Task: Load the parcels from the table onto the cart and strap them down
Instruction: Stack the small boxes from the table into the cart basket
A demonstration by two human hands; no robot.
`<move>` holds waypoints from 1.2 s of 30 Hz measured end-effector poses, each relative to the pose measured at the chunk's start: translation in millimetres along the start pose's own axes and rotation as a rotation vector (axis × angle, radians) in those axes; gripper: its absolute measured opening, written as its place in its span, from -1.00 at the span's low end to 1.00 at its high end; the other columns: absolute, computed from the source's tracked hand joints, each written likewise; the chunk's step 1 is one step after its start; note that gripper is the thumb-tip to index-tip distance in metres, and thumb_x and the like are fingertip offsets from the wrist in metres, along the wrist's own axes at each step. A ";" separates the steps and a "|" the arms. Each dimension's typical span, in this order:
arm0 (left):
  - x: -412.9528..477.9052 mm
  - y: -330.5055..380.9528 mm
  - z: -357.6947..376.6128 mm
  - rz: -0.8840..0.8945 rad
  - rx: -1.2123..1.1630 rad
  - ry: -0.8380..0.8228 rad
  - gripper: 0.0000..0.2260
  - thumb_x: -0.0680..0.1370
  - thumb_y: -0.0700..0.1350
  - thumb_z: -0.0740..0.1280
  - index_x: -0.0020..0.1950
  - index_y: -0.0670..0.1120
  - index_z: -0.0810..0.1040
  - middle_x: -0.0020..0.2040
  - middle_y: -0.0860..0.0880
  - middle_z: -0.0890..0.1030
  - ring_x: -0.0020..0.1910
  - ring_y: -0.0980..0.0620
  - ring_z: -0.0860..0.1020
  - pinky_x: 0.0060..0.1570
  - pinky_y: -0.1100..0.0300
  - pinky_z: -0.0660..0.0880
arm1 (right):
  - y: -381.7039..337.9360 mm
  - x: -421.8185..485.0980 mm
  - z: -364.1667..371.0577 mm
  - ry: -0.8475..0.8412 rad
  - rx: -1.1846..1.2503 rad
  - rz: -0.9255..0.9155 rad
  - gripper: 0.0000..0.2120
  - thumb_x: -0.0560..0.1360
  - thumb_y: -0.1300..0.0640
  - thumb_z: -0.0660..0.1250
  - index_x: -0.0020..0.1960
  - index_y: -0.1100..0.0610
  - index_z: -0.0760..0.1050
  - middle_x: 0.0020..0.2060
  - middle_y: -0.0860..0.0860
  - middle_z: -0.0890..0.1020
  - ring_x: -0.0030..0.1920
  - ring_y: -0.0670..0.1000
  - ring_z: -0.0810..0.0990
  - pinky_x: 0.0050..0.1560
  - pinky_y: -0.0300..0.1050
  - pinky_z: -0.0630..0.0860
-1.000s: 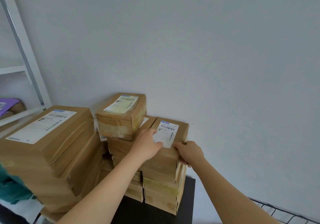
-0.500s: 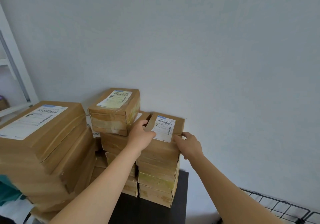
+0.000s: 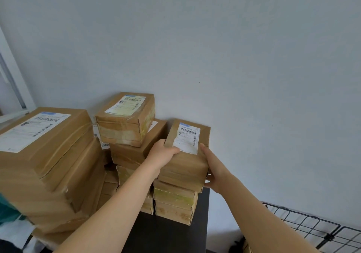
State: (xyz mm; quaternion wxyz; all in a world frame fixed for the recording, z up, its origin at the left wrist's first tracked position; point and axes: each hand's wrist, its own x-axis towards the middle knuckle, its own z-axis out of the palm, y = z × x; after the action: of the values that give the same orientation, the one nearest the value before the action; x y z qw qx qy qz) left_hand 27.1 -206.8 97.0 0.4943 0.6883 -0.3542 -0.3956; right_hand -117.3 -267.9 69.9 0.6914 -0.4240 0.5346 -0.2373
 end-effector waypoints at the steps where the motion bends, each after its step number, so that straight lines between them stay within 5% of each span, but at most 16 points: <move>1: -1.8 1.5 0.8 0.017 -0.011 -0.002 -0.74 0.53 -0.21 0.30 0.22 -0.06 0.47 -0.02 0.06 0.55 0.02 0.03 0.53 -0.07 0.21 0.47 | -1.0 -1.7 -1.7 0.012 0.027 -0.010 -0.54 0.44 -0.27 0.29 0.19 0.02 0.44 0.11 0.06 0.54 0.16 0.12 0.51 0.26 0.13 0.45; 7: -7.9 0.2 4.5 0.089 -0.135 0.003 -0.68 0.50 -0.10 0.38 0.24 -0.02 0.46 0.17 0.01 0.55 0.14 0.01 0.53 0.19 0.04 0.47 | 5.5 -16.2 -27.0 0.035 0.199 -0.041 -0.74 0.41 -0.07 0.39 0.04 0.02 0.51 -0.01 0.07 0.56 -0.02 0.08 0.55 0.12 0.08 0.52; 11: -16.4 -7.5 13.6 0.068 -0.198 -0.070 -0.60 0.48 -0.03 0.40 0.29 -0.05 0.44 0.15 0.01 0.55 0.14 0.04 0.52 0.14 0.12 0.45 | 24.1 -25.6 -47.7 0.071 0.248 -0.058 -0.61 0.34 -0.07 0.42 0.13 0.00 0.55 0.08 0.05 0.63 0.11 0.11 0.58 0.08 0.06 0.52; 14: -24.1 -14.8 26.2 -0.005 -0.225 -0.167 -0.59 0.49 0.04 0.38 0.29 -0.01 0.42 0.08 0.06 0.56 0.07 0.10 0.51 0.25 -0.01 0.40 | 39.8 -36.4 -61.8 0.104 0.293 -0.075 -0.57 0.29 -0.07 0.43 0.14 0.00 0.57 0.04 0.04 0.66 0.07 0.11 0.60 0.04 0.05 0.51; 19: -35.4 -30.3 58.6 -0.080 -0.260 -0.346 -0.62 0.48 0.10 0.37 0.25 0.04 0.43 0.05 0.04 0.60 0.01 0.07 0.54 -0.07 0.10 0.45 | 61.2 -66.0 -81.1 0.207 0.371 -0.096 -0.75 0.38 0.00 0.40 0.03 0.05 0.59 -0.09 0.06 0.68 -0.02 0.11 0.60 0.13 0.05 0.48; 26: -49.8 -55.4 111.7 -0.127 -0.223 -0.518 -0.34 0.35 0.17 0.45 0.38 0.03 0.34 0.19 -0.03 0.57 0.17 -0.07 0.52 0.25 -0.14 0.41 | 93.0 -105.0 -119.1 0.369 0.446 -0.045 -0.77 0.39 0.03 0.42 0.00 0.09 0.58 -0.15 0.07 0.67 -0.07 0.09 0.60 0.15 0.04 0.48; 32: -77.7 -55.5 156.6 -0.114 -0.157 -0.607 -0.48 0.49 0.05 0.37 0.40 0.00 0.30 0.21 -0.02 0.52 0.15 -0.01 0.47 0.09 0.01 0.42 | 114.0 -133.5 -163.7 0.438 0.484 -0.047 -0.67 0.36 0.01 0.46 0.08 0.10 0.59 -0.07 0.07 0.68 -0.04 0.09 0.62 0.11 0.00 0.51; 36: -97.2 -57.6 191.7 -0.094 -0.089 -0.632 -0.52 0.51 0.03 0.35 0.40 0.01 0.33 0.23 0.01 0.52 0.21 0.01 0.45 0.11 0.03 0.40 | 127.2 -153.0 -198.9 0.459 0.516 -0.043 -0.77 0.40 0.05 0.44 0.01 0.11 0.58 -0.15 0.07 0.69 -0.12 0.06 0.62 -0.03 -0.04 0.53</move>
State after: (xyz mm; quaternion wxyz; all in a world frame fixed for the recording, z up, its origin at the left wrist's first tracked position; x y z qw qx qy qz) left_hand -181.3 -183.1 22.5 0.3708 0.5247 -0.4404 -0.6271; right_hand -368.5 -147.3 31.7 0.6325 -0.1818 0.5896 -0.4683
